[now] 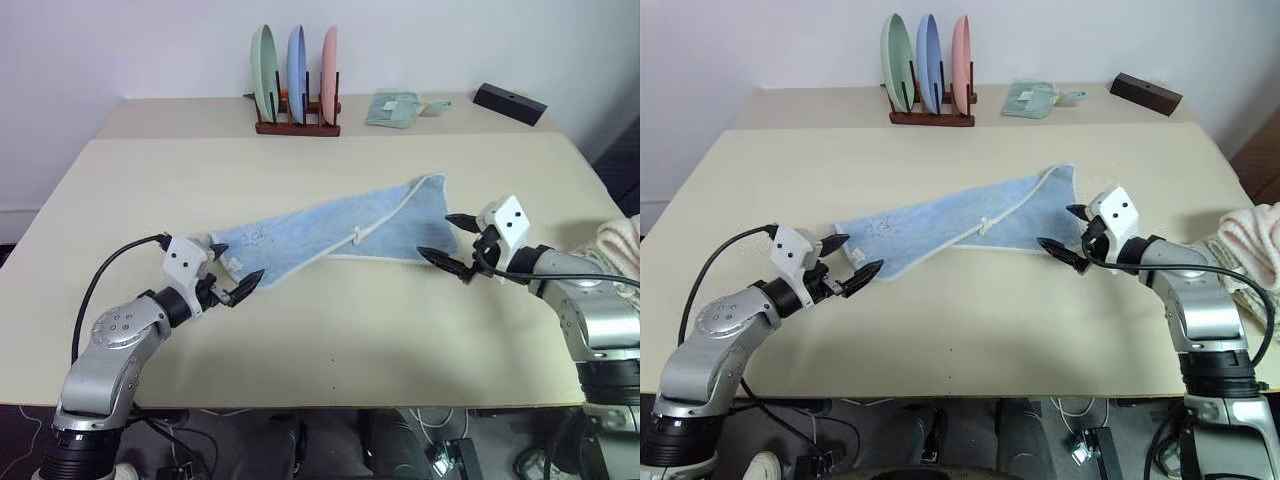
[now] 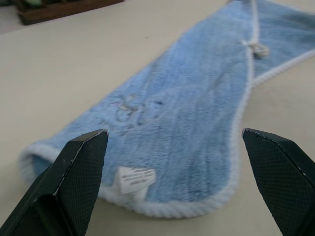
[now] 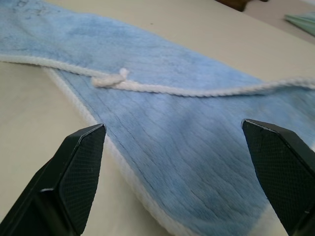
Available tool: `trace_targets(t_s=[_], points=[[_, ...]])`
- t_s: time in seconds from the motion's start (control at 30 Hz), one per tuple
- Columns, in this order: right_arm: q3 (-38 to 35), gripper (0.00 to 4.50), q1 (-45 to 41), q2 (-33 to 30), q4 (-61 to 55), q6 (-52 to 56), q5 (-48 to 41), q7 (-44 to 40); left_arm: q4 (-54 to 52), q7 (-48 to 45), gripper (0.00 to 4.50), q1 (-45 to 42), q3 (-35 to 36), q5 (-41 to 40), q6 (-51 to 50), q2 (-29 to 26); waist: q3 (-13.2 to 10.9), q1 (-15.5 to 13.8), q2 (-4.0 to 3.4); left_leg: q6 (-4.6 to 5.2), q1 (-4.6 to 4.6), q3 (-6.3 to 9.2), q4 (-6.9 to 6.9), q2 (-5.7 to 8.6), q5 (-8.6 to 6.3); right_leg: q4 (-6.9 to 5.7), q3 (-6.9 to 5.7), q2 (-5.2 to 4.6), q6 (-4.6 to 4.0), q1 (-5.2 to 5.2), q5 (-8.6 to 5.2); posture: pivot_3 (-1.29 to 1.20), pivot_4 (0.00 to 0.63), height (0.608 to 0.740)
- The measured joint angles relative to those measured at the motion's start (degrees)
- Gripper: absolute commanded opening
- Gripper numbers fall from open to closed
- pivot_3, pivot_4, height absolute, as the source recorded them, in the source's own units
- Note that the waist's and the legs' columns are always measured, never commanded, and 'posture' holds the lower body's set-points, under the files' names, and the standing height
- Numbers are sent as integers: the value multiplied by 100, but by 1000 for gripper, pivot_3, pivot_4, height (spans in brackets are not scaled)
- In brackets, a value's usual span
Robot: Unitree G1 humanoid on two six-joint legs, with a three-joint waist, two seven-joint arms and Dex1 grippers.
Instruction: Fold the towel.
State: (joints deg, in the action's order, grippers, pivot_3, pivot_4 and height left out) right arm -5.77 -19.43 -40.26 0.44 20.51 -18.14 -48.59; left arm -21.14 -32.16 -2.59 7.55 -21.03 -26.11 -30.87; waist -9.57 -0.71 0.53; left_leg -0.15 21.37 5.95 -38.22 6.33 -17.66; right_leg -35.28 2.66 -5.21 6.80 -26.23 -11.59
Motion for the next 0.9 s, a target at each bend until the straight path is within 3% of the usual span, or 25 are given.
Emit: trace_targets(t_s=[0.43, 0.9], points=[[45, 4500, 25, 78, -60, -14, 94, 176, 17, 19, 4454, -220, -15, 39, -5, -6, 0, 7, 0, -1, 0, 0, 0, -1, 0, -1, 0, 2, -1, -2, 1, 0, 150, 721], [120, 4500, 440, 268, -379, 80, 13, 224, 43, -1217, 4454, 641, 112, 44, 310, -1143, 1, 7, -1, 20, -1, 2, -2, -6, -13, 0, -1, 6, -7, 2, 4, 0, 150, 721]])
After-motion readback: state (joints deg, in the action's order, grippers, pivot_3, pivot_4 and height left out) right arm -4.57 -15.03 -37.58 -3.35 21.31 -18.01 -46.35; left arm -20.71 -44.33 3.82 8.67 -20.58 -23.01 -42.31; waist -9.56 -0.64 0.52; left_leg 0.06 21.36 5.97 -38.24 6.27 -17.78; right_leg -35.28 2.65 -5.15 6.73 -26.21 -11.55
